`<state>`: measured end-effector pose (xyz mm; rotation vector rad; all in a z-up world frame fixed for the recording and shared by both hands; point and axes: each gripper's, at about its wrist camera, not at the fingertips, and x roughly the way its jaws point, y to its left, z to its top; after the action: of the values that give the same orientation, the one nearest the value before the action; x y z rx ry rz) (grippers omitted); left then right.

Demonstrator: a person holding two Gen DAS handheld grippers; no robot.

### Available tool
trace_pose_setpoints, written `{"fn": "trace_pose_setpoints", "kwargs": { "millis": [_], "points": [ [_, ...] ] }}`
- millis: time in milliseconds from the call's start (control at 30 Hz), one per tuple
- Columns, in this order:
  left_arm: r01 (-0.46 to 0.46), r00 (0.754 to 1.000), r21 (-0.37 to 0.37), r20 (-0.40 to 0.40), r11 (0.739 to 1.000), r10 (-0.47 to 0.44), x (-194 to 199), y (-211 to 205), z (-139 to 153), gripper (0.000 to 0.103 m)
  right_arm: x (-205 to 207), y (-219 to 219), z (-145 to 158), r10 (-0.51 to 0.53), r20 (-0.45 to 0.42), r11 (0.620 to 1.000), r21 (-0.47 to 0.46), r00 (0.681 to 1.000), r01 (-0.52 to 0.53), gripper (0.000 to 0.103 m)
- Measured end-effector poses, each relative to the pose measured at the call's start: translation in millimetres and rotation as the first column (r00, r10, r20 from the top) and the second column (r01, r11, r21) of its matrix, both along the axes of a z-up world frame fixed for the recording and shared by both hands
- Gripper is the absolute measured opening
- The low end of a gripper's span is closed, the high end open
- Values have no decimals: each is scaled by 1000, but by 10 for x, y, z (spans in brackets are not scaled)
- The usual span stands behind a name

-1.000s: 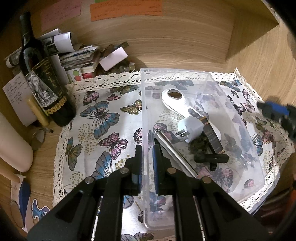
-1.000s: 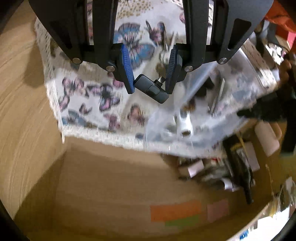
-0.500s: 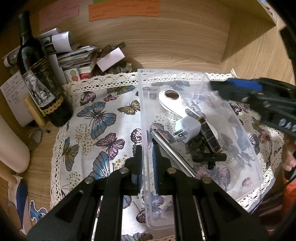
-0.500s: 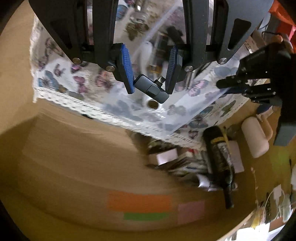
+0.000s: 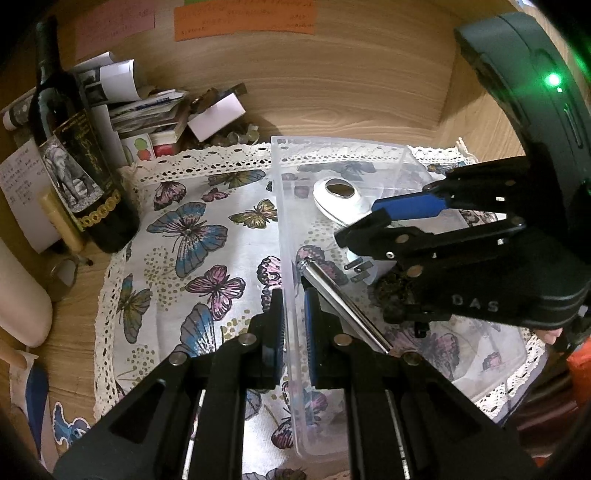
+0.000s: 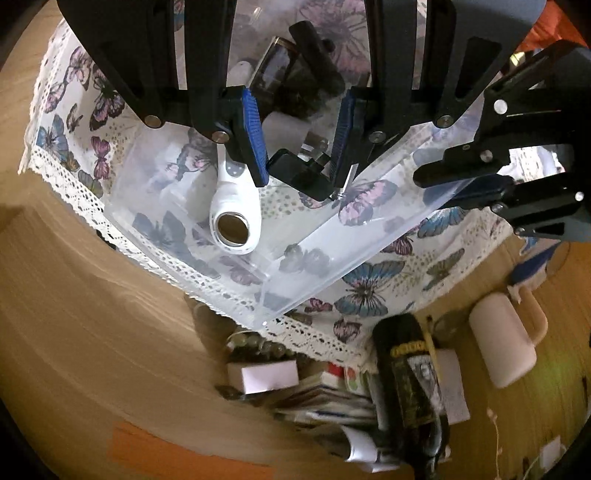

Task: Organize rigid objects
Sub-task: 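Carry the black piece into the box and open the right tool, then grasp the silver key with the right tool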

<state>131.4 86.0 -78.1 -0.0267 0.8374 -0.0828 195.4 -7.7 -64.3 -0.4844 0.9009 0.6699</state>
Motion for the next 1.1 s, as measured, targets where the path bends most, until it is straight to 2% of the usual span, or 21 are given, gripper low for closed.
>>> {"fn": "trace_pose_setpoints", "kwargs": {
  "millis": [133,300,433,667,767,833,967,1100],
  "points": [
    [0,1000,-2,-1,1000,0,2,-5,-7,10,8,-19,15,-10,-15,1000,15,1000,11,32],
    [1,1000,-6,-5,1000,-1,8,2,-5,10,-91,-172,172,-44,41,998,56,998,42,32],
    [-2,1000,-5,-4,1000,2,8,6,-5,10,-211,-396,343,-86,100,993,93,991,76,38],
    [-8,1000,-4,-7,1000,8,12,5,-8,10,-439,-869,503,-185,184,979,116,965,165,42],
    [-13,1000,-1,-8,1000,13,17,-7,-4,10,-492,-1052,443,-233,195,970,115,953,214,49],
    [-15,1000,4,-9,1000,15,24,-14,-4,10,-502,-1171,330,-266,172,962,109,948,250,51],
    [-18,1000,11,-12,1000,18,25,-26,-1,10,-507,-1301,33,-307,97,950,85,947,299,51],
    [-22,1000,16,-13,1000,22,23,-34,2,10,-517,-1302,-275,-305,11,951,65,952,304,51]
  ]
}}
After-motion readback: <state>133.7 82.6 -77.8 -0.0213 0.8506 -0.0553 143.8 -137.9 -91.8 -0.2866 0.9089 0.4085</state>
